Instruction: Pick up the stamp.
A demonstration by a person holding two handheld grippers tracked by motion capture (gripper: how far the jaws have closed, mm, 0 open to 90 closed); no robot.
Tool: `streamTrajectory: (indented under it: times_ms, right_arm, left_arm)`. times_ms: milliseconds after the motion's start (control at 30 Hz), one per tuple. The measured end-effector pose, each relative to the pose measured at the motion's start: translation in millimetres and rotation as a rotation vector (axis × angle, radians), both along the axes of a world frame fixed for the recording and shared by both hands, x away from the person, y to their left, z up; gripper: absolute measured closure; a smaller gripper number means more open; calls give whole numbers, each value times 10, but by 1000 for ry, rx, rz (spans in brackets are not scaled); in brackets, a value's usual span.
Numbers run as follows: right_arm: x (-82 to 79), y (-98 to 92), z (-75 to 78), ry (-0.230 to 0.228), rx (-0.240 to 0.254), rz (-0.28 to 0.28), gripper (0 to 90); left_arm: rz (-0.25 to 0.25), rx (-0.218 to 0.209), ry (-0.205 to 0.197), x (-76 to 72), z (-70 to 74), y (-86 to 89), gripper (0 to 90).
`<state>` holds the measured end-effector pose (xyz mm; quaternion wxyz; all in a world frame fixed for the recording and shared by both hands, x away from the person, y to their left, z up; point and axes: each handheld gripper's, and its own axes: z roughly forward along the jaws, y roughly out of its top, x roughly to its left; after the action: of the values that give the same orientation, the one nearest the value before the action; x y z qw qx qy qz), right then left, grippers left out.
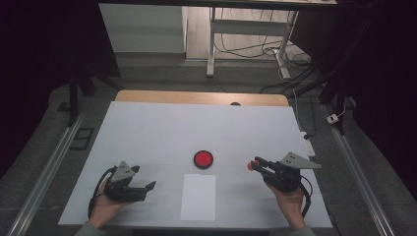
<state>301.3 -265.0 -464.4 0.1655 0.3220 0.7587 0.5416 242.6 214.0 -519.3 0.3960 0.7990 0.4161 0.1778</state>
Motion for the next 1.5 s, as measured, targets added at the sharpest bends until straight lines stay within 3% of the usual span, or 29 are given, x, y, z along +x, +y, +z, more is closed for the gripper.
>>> streamTrajectory:
  times_ms: [500, 833, 1067, 1267, 1500]
  right_arm:
    - [95, 356, 161, -15, -7, 58, 723]
    - [82, 477, 92, -6, 12, 106, 723]
    - [72, 700, 44, 0, -1, 173, 723]
    - [82, 776, 37, 3, 0, 195, 723]
    - [107, 834, 5, 12, 3, 212, 723]
  left_arm:
    - [-10, 3, 7, 11, -22, -28, 179]
    - [7, 6, -6, -11, -25, -18, 183]
    - [8, 8, -6, -27, -33, -28, 185]
    - [10, -12, 3, -36, -44, -3, 187]
    - [16, -6, 0, -53, -49, 7, 189]
